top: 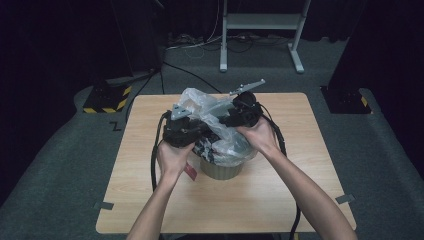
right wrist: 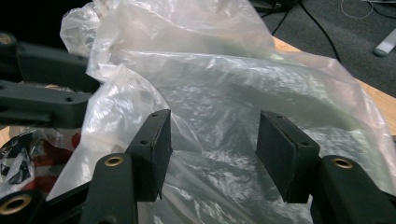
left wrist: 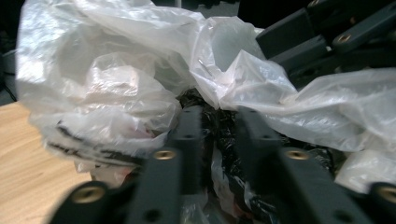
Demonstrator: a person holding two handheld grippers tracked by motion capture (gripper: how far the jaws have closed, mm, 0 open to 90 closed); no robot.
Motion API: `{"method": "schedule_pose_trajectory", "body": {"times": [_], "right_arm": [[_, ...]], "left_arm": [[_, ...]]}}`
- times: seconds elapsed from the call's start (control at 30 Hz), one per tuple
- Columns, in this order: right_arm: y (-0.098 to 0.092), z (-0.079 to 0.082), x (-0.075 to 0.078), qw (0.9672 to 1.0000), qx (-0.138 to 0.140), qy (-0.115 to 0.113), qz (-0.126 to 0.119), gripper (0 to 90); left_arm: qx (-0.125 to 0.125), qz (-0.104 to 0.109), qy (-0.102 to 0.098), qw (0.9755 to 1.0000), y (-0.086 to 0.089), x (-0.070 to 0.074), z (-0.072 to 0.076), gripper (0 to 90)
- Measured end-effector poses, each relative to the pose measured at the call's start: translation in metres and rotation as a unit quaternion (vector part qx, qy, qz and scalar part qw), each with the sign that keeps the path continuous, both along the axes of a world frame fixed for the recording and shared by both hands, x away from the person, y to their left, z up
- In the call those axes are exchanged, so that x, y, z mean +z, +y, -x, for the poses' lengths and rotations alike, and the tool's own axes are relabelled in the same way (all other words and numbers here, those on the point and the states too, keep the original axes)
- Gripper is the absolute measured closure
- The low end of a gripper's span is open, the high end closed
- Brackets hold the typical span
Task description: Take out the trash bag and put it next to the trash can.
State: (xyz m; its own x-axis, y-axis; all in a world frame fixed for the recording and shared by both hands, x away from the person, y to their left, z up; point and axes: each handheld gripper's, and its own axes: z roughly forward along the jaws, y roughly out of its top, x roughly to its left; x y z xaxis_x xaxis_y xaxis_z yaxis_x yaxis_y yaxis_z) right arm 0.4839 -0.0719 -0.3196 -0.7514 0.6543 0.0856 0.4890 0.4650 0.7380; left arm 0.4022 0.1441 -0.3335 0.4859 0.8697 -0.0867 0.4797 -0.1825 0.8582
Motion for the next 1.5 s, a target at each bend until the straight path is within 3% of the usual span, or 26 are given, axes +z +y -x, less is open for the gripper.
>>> {"method": "schedule_pose_trajectory", "body": {"times": [0.2, 0.27, 0.37, 0.43, 0.53, 0.6, 0.63, 0.7, 0.73, 0.83, 0.9, 0.97, 1.03, 1.1, 1.13, 1.2, 1.23, 1.3, 1.5], "right_arm": [[0.005, 0.000, -0.002, 1.0000, -0.001, 0.005, 0.006, 45.4], [0.005, -0.001, -0.003, 1.0000, -0.001, 0.007, 0.007, 45.4], [0.004, -0.001, -0.003, 0.9999, -0.003, 0.008, 0.009, 45.3], [0.004, -0.001, -0.002, 0.9999, -0.006, 0.009, 0.010, 45.4], [0.003, -0.001, -0.002, 0.9999, -0.006, 0.008, 0.012, 45.4], [0.003, -0.001, -0.002, 0.9999, -0.006, 0.010, 0.013, 45.4], [0.003, -0.001, -0.003, 0.9999, -0.005, 0.009, 0.013, 45.4], [0.003, -0.002, -0.003, 0.9999, -0.006, 0.010, 0.012, 45.4], [0.003, -0.002, -0.003, 0.9998, -0.006, 0.011, 0.012, 45.4], [0.003, -0.002, -0.003, 0.9998, -0.007, 0.012, 0.011, 45.4], [0.004, -0.002, -0.003, 0.9998, -0.008, 0.012, 0.011, 45.5], [0.004, -0.002, -0.004, 0.9998, -0.008, 0.012, 0.011, 45.5], [0.004, -0.003, -0.004, 0.9998, -0.008, 0.014, 0.011, 45.5], [0.004, -0.003, -0.005, 0.9998, -0.008, 0.015, 0.009, 45.6], [0.004, -0.003, -0.005, 0.9999, -0.006, 0.014, 0.007, 45.5], [0.004, -0.002, -0.005, 0.9999, -0.005, 0.016, 0.004, 45.6], [0.004, -0.002, -0.005, 0.9998, -0.003, 0.017, 0.004, 45.5], [0.005, 0.000, -0.006, 0.9999, 0.001, 0.016, 0.004, 45.6], [0.005, 0.004, -0.009, 0.9998, 0.009, 0.017, 0.005, 45.6]], "left_arm": [[0.027, 0.026, 0.023, 0.9990, 0.008, 0.001, -0.005, 37.4], [0.039, 0.010, 0.030, 0.9988, 0.006, 0.000, -0.011, 34.3], [0.058, -0.038, 0.027, 0.9972, -0.004, -0.003, -0.017, 32.9], [0.066, -0.063, 0.026, 0.9955, -0.009, -0.004, -0.020, 34.4], [0.079, -0.112, 0.019, 0.9904, -0.018, -0.005, -0.024, 40.2], [0.089, -0.161, 0.012, 0.9829, -0.024, -0.005, -0.026, 50.7], [0.094, -0.175, 0.007, 0.9801, -0.025, -0.005, -0.026, 57.4], [0.100, -0.189, -0.001, 0.9768, -0.024, -0.005, -0.025, 68.6], [0.101, -0.191, -0.006, 0.9764, -0.022, -0.005, -0.025, 73.5], [0.097, -0.185, -0.009, 0.9780, -0.017, -0.003, -0.022, 80.9], [0.094, -0.185, -0.024, 0.9780, -0.017, 0.001, -0.019, 88.2], [0.086, -0.186, -0.033, 0.9782, -0.019, 0.005, -0.016, 88.6], [0.068, -0.178, -0.041, 0.9808, -0.022, 0.007, -0.013, 88.6], [0.048, -0.134, -0.036, 0.9891, -0.022, 0.008, -0.013, 88.5], [0.043, -0.113, -0.034, 0.9921, -0.021, 0.009, -0.014, 88.5], [0.028, -0.061, -0.019, 0.9975, -0.017, 0.009, -0.019, 88.3], [0.024, -0.041, -0.012, 0.9988, -0.015, 0.009, -0.021, 88.0], [0.023, -0.026, -0.009, 0.9994, -0.015, 0.008, -0.025, 87.8], [0.001, -0.012, 0.005, 0.9999, -0.019, 0.005, -0.035, 83.3]]}}
